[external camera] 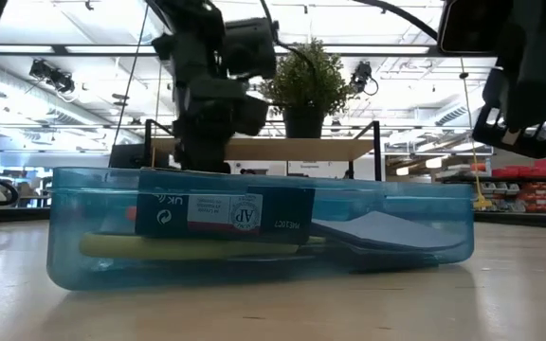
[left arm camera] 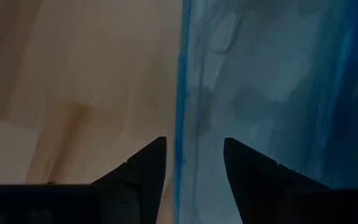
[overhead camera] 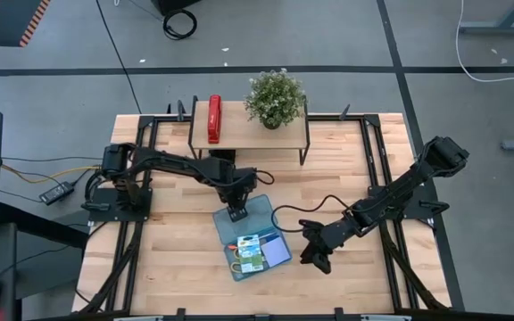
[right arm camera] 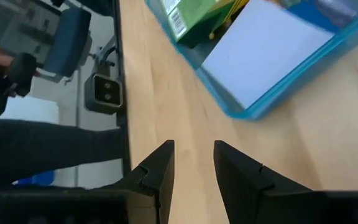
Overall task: Pack school essentials
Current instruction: Close the blue supply box
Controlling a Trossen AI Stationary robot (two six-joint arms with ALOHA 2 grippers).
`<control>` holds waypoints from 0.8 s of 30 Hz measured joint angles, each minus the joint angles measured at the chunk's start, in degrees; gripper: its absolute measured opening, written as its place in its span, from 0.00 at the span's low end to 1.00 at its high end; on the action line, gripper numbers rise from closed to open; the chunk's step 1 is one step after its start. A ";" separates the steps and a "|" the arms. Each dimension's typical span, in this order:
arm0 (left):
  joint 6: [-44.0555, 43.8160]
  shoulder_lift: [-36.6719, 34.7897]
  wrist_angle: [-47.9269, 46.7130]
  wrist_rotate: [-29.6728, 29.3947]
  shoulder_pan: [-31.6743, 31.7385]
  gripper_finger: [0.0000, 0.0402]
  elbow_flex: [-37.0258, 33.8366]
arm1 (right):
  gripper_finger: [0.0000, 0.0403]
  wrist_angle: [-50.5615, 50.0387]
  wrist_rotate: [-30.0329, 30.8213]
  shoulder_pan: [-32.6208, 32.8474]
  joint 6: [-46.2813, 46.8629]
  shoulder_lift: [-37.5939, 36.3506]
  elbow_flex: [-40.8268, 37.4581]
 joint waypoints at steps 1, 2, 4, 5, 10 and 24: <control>0.09 0.46 -0.19 -0.05 0.00 0.42 -0.02 | 0.30 -0.01 0.65 -0.01 -0.22 0.01 0.00; 0.06 0.94 -0.80 -0.01 0.00 0.41 -0.07 | 0.30 -0.01 1.15 -0.03 -0.31 -0.01 0.00; -0.33 1.46 0.14 -0.01 -0.04 0.38 -0.08 | 0.30 -0.22 1.35 -0.07 -1.04 -0.01 0.00; -0.35 1.45 -0.33 -0.02 -0.19 0.37 -0.08 | 0.30 -0.12 0.98 -0.04 -1.22 -0.01 0.00; -0.40 1.01 -0.17 0.00 -0.16 0.27 -0.08 | 0.30 2.33 -1.00 0.64 -2.65 -0.01 0.03; -3.10 -0.24 -5.66 1.51 -0.20 0.03 6.15 | 0.30 3.52 3.14 -0.22 -2.24 2.10 0.02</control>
